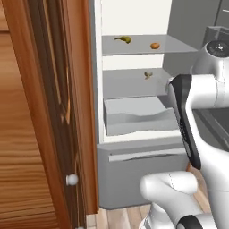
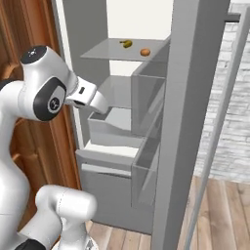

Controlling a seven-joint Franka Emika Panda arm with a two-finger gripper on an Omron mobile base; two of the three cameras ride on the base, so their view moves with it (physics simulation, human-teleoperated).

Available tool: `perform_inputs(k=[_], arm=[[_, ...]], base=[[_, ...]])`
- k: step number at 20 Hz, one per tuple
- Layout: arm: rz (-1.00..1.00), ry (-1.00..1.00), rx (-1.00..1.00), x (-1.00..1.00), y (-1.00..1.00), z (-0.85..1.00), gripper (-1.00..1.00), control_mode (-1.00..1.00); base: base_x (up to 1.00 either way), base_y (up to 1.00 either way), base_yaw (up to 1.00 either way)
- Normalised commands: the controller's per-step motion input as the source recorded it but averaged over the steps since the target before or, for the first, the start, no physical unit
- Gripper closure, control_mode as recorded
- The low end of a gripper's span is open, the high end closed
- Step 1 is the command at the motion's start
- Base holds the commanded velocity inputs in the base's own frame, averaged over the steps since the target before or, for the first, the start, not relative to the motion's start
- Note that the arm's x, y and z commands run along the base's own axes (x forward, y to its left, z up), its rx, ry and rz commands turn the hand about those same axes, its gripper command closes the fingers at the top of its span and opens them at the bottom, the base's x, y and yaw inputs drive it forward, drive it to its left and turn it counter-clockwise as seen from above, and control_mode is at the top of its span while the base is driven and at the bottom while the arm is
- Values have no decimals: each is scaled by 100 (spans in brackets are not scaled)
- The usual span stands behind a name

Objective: Place the tangerine in the correct fridge rack based on whether it is a fruit or vegetable. Finally, close the fridge door.

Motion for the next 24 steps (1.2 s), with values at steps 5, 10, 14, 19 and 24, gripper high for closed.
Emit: perform_inputs(k=[5,10,14,19,24], arm=[[0,0,0,0,0,0,-100,100],[0,0,0,0,0,0,-100,100],[0,0,0,0,0,0,-100,100],[0,0,0,0,0,0,-100,100],[0,0,0,0,0,0,-100,100]], base=[[-50,-12,-3],[-55,-25,-2],[-20,-38,0],[-29,-25,0],[-39,-13,0]])
